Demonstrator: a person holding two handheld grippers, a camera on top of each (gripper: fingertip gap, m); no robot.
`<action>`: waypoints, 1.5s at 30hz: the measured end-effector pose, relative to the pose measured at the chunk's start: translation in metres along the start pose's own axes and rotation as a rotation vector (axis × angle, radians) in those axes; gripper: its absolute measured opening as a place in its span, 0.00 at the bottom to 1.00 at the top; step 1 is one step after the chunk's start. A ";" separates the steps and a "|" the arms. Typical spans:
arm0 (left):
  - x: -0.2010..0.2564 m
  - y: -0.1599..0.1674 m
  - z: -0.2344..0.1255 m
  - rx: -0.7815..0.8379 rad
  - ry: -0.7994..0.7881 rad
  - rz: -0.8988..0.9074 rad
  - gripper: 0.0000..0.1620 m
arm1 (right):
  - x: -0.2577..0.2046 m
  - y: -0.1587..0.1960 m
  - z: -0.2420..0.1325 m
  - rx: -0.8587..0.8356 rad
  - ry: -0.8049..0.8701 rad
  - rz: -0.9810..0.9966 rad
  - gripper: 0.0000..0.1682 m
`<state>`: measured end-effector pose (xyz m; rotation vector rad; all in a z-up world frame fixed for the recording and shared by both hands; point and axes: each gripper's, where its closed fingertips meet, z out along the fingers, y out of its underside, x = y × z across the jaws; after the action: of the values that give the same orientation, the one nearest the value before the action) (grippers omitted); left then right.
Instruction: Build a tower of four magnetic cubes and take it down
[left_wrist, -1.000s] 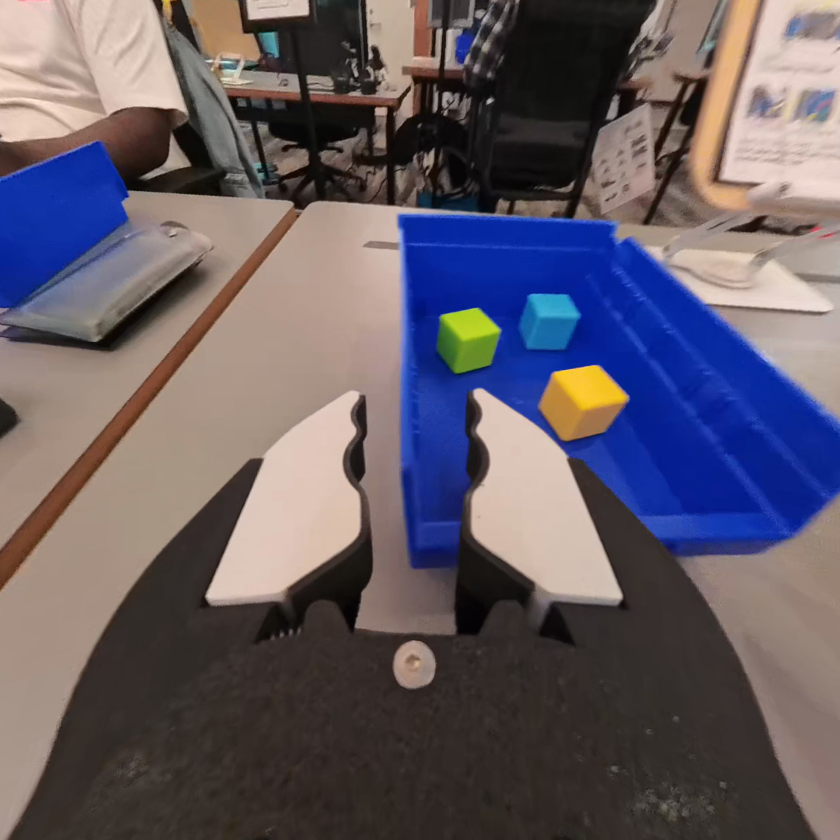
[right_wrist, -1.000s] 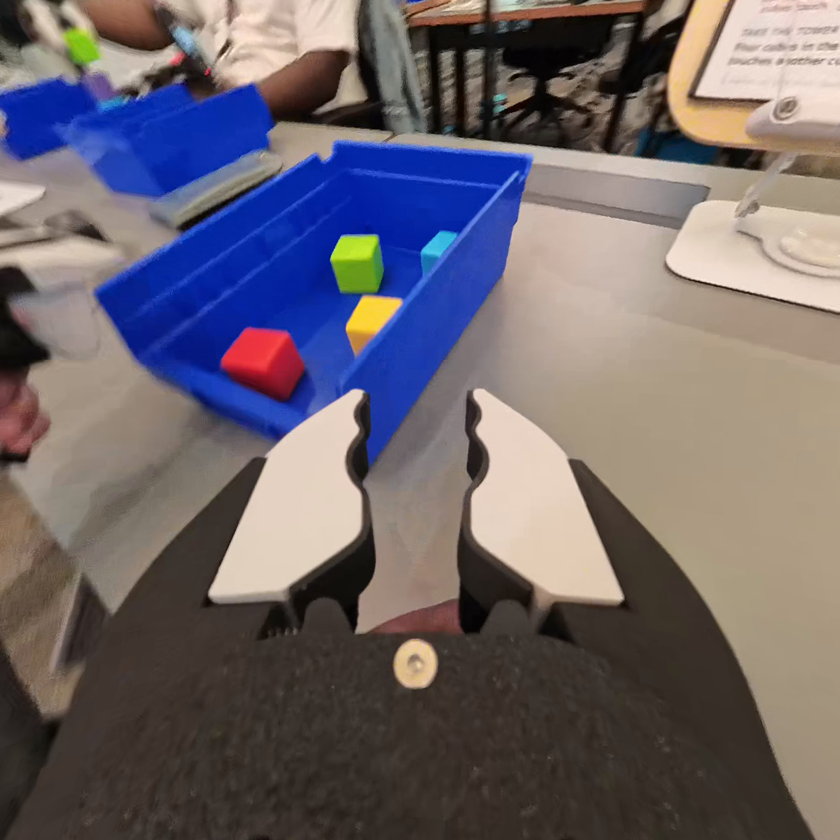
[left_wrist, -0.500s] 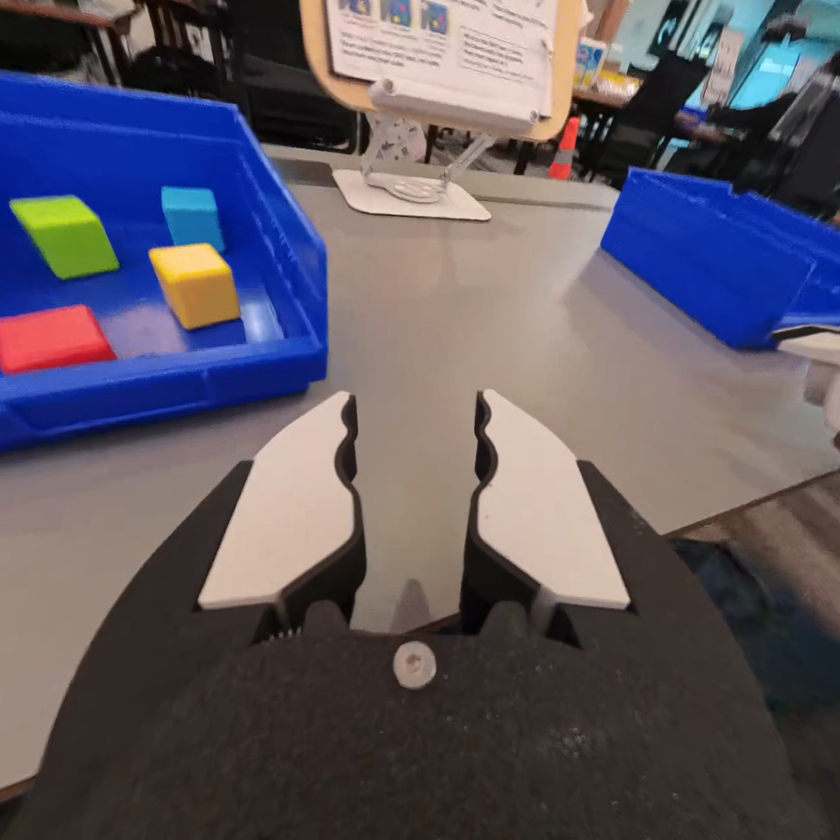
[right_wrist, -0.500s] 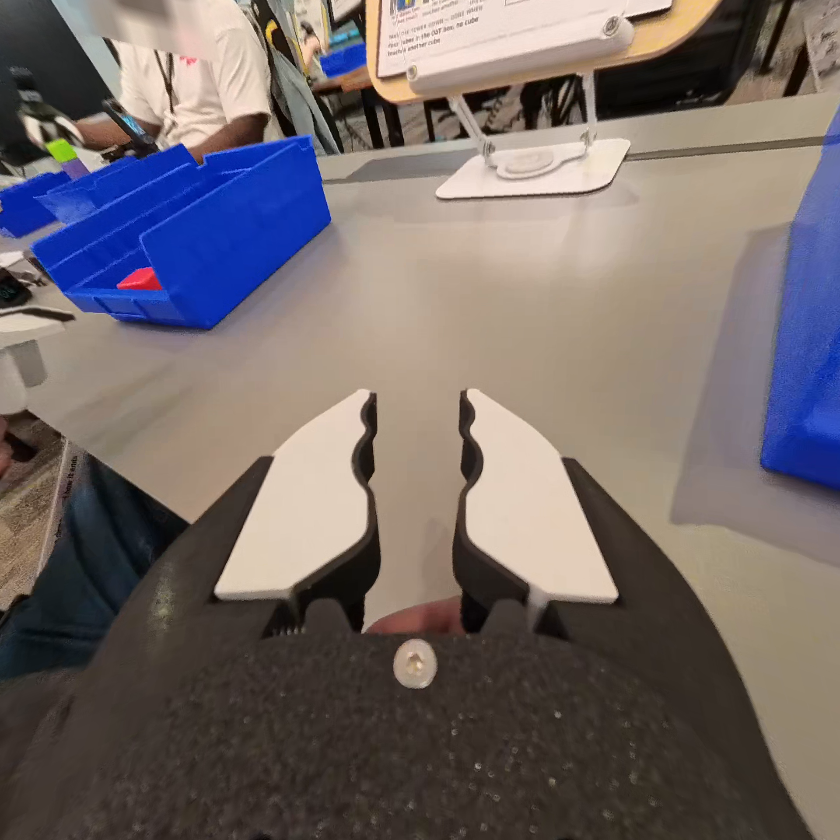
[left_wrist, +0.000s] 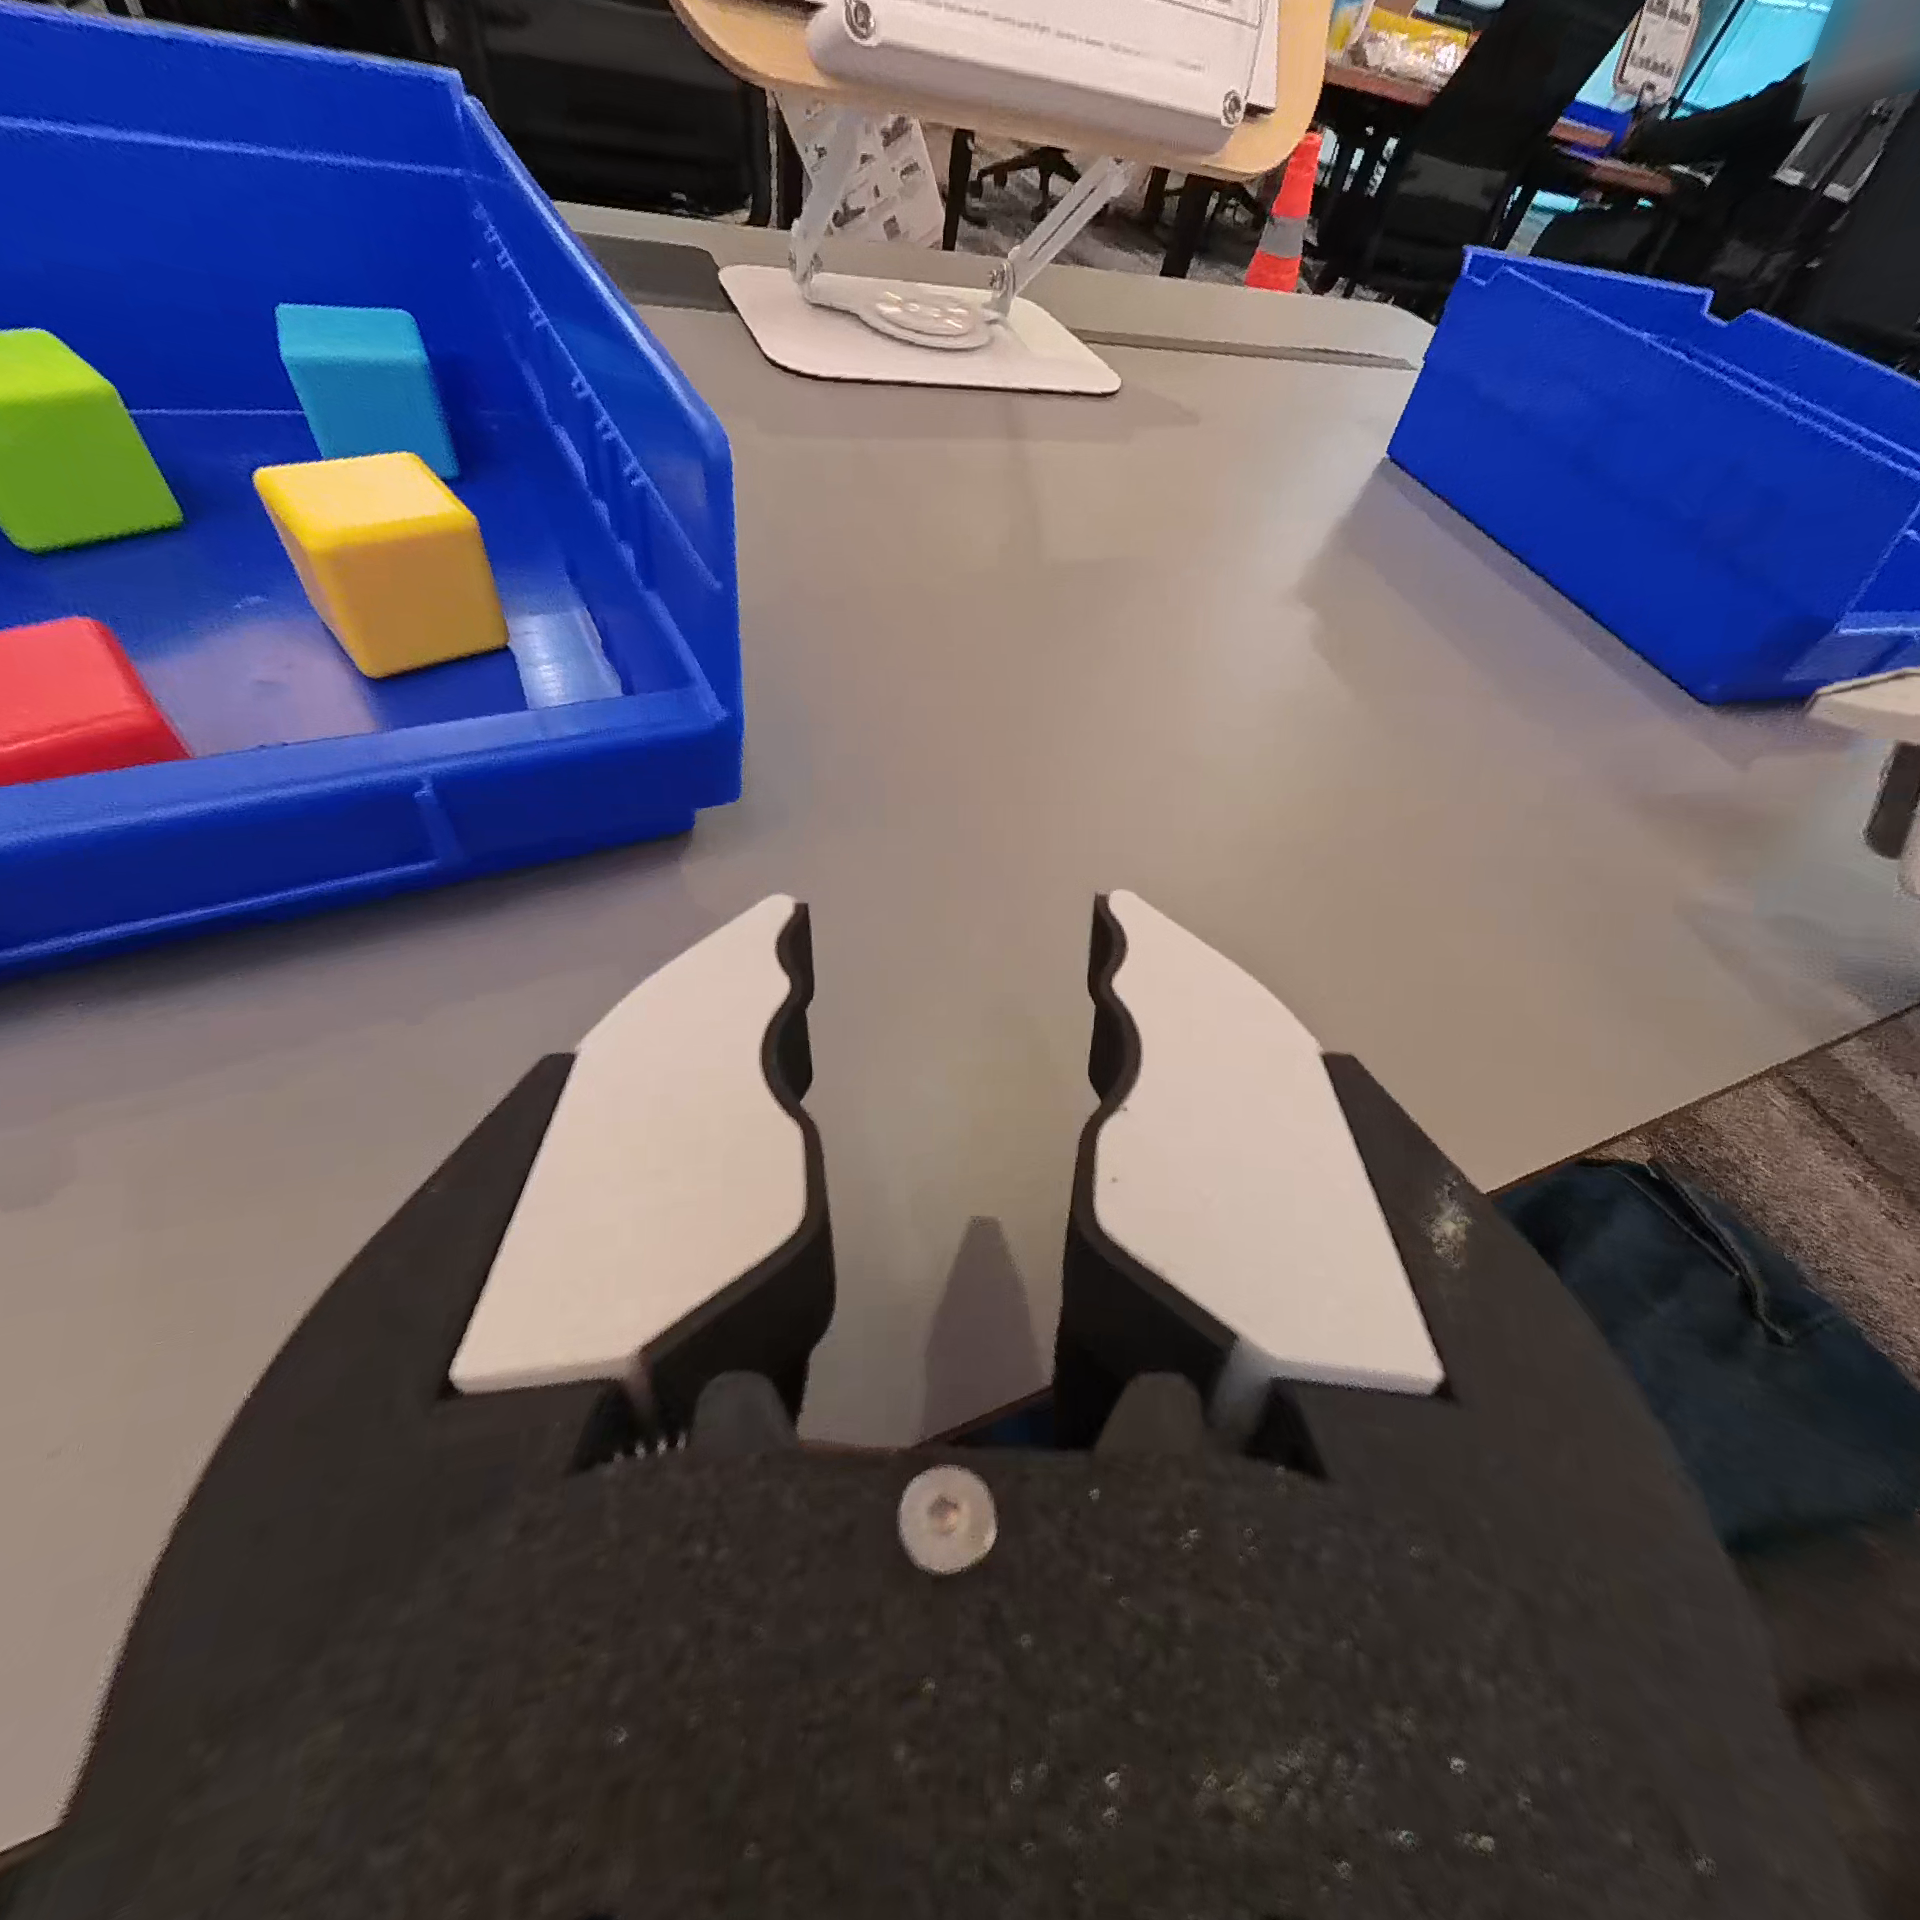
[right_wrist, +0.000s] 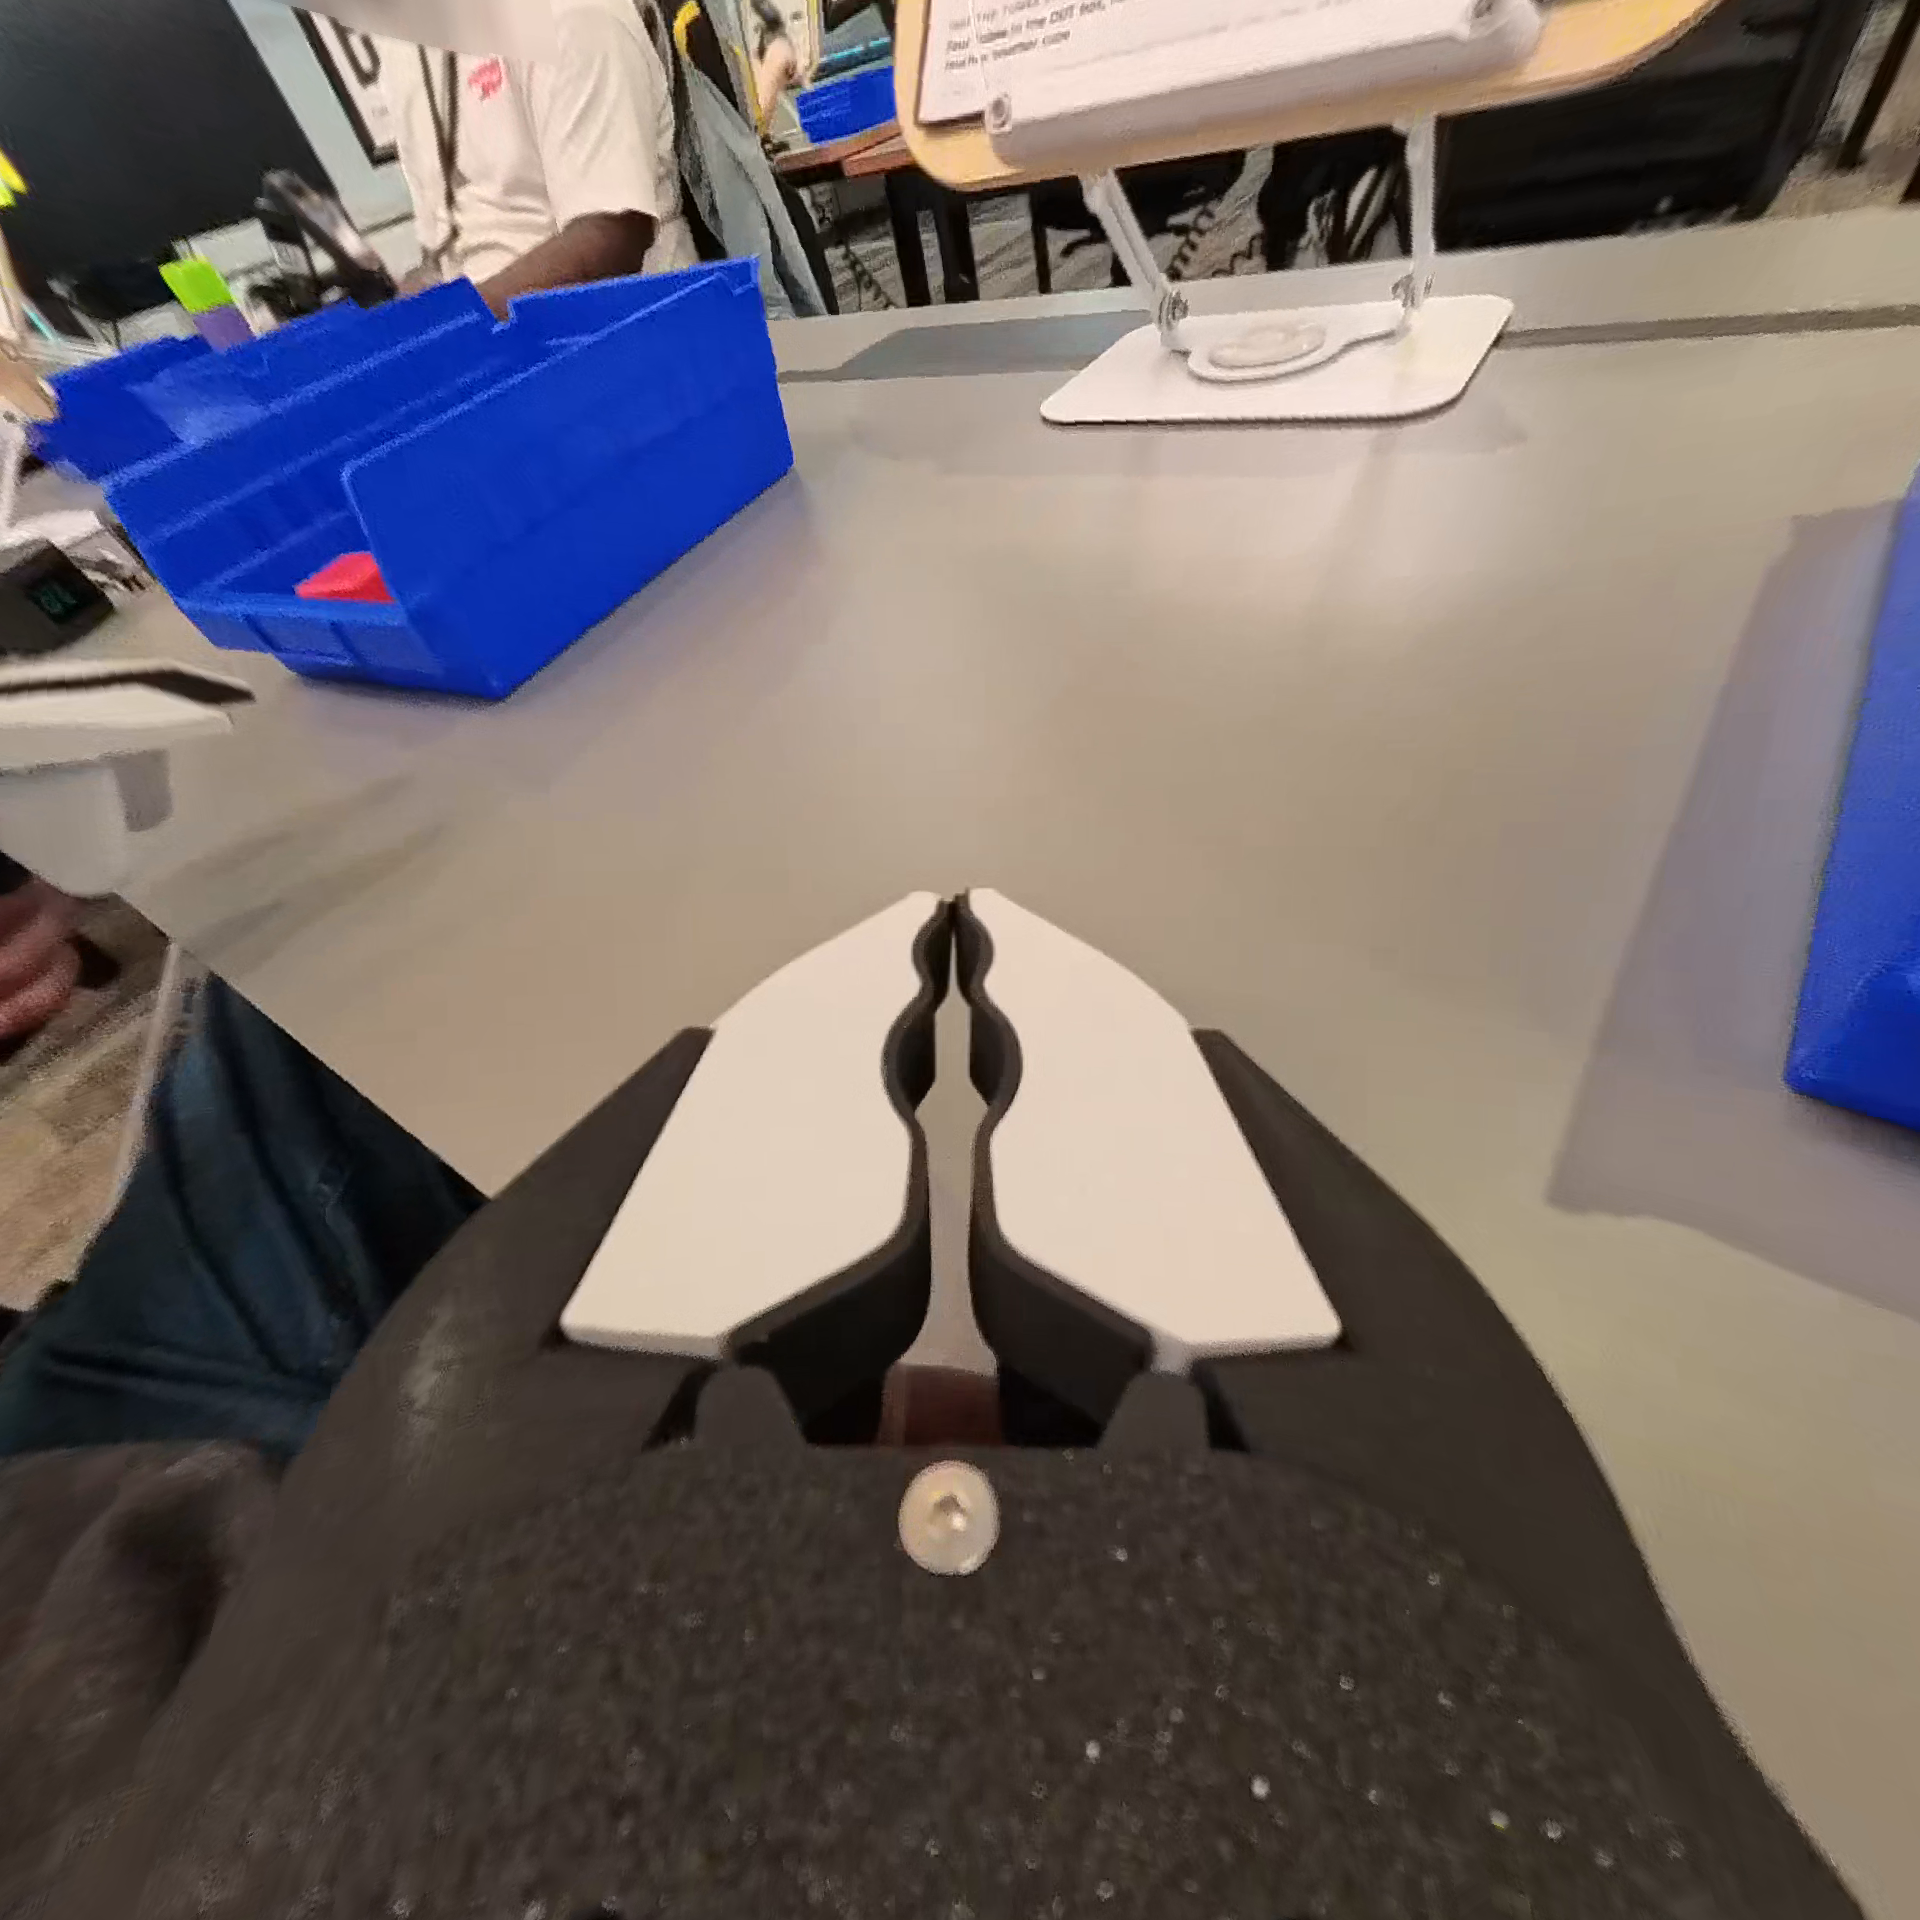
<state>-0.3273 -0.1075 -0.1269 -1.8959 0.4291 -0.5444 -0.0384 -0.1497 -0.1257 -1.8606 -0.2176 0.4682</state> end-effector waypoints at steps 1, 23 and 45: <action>0.000 0.002 0.001 -0.011 0.002 -0.001 0.31 | -0.002 0.001 0.000 -0.015 -0.035 0.037 0.00; 0.006 0.004 0.004 -0.023 0.039 0.016 0.21 | 0.011 -0.009 -0.006 0.056 0.088 -0.015 0.00; 0.055 -0.018 -0.009 -0.014 0.508 -0.416 0.00 | 0.037 -0.009 -0.011 0.016 0.144 -0.133 0.00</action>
<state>-0.2857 -0.1372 -0.0976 -1.8558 0.3589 -1.3155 0.0005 -0.1423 -0.1224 -1.8426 -0.2376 0.2424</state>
